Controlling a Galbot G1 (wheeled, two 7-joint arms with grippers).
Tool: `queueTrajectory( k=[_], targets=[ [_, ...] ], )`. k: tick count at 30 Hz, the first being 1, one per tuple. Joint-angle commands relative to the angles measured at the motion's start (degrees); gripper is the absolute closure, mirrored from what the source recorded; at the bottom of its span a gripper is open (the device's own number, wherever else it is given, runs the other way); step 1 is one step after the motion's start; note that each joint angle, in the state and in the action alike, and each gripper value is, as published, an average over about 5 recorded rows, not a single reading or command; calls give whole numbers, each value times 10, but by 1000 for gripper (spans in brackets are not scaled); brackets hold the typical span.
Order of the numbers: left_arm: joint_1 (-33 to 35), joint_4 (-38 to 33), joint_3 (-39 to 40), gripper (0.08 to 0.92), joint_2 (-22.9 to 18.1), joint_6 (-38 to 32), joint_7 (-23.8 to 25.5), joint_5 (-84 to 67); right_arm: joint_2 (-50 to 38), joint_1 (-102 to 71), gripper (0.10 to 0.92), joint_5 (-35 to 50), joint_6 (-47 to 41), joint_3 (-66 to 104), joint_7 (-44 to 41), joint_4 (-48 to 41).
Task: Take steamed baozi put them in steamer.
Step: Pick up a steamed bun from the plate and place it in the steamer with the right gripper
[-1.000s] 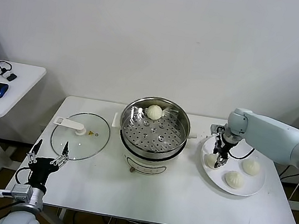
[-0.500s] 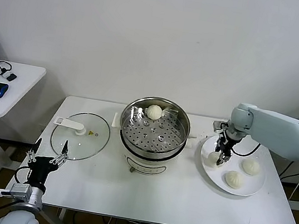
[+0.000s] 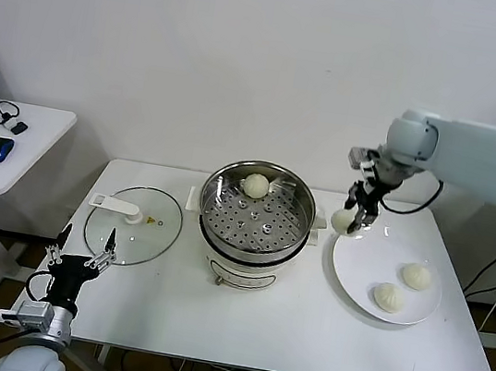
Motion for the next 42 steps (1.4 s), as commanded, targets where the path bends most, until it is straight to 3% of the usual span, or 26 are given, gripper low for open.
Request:
queueTrajectory(
  k=[1, 15, 42],
  targets=[
    [0, -8, 3, 177, 1, 1, 1, -1, 62, 119, 474, 108, -18, -18, 7, 58],
    [5, -15, 6, 177, 1, 2, 5, -1, 212, -61, 468, 117, -48, 61, 49, -73],
    [2, -5, 3, 177, -3, -1, 8, 1, 312, -259, 469, 33, -32, 140, 28, -310]
  ],
)
